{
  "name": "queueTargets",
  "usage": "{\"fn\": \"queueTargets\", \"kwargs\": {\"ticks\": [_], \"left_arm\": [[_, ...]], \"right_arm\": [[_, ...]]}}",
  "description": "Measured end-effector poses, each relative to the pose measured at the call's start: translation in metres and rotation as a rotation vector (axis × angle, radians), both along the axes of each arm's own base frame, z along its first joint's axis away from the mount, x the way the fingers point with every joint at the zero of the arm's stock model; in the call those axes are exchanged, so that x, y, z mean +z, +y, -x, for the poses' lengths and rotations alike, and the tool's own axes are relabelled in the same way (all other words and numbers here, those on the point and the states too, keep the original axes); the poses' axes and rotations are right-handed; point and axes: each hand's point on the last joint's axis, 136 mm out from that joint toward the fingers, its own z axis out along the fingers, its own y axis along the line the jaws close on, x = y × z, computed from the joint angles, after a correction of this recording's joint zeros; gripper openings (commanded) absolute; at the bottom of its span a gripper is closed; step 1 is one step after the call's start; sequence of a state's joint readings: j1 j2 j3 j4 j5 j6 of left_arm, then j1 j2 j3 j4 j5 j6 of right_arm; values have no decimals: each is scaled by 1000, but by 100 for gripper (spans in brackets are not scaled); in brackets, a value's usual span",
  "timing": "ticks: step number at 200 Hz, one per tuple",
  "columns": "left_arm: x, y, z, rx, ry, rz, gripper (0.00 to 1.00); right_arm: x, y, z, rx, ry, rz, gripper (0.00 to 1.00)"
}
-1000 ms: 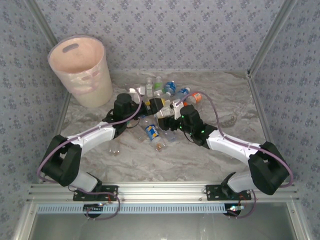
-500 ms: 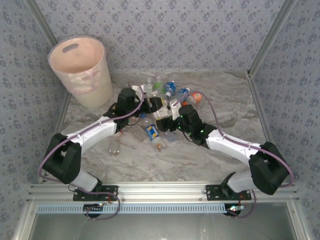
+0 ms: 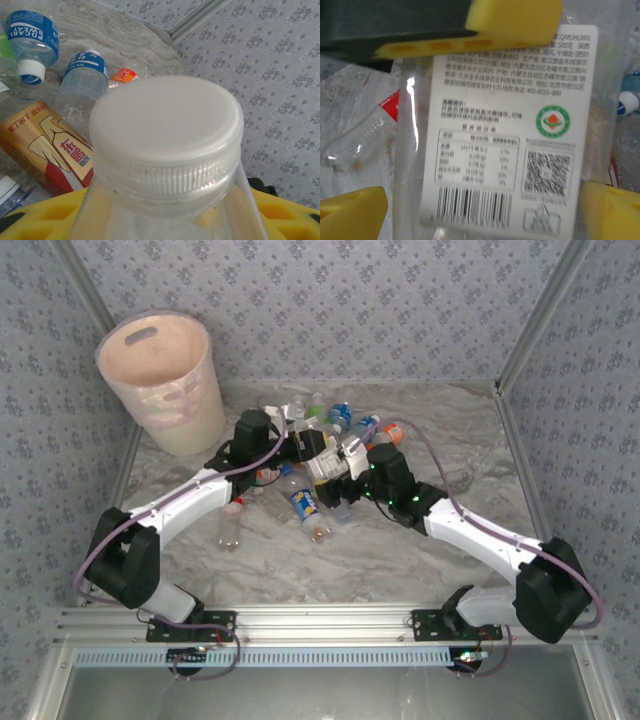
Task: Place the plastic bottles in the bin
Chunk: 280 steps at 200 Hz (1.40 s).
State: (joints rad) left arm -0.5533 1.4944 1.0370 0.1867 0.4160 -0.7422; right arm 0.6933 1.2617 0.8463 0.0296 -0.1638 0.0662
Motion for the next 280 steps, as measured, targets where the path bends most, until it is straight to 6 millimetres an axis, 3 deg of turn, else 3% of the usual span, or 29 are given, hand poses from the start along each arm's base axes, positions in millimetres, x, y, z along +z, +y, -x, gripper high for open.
{"fn": "queueTargets", "kwargs": {"ticks": [41,58,73,94,120,141,187,215,242,280], "left_arm": [[4,35,-22,119,-20,-43,47],[10,50,-29,176,-42,-83,47],[22,64,-33,231,-72,-121,48],[51,90,-41,346,-142,-169,48],[92,133,-51,511,-241,-193,48],[130,167,-54,632,-356,-223,49],[215,212,-60,842,-682,-351,50],[251,272,-81,1021,-750,-430,50],[248,327,-101,1140,-720,-491,50],[202,378,-135,1166,-575,-498,50]], "right_arm": [[41,-18,14,12,-106,-36,100],[58,-38,10,-81,-181,-90,100],[59,-62,1,-205,-214,-136,100],[41,-97,-16,-394,-190,-168,100],[25,-127,-30,-557,-138,-206,100],[29,-133,-34,-615,-130,-260,100],[36,-135,-38,-652,-124,-333,100],[37,-135,-38,-655,-119,-343,100],[37,-136,-38,-661,-115,-351,100],[37,-136,-38,-662,-112,-354,100]]}}
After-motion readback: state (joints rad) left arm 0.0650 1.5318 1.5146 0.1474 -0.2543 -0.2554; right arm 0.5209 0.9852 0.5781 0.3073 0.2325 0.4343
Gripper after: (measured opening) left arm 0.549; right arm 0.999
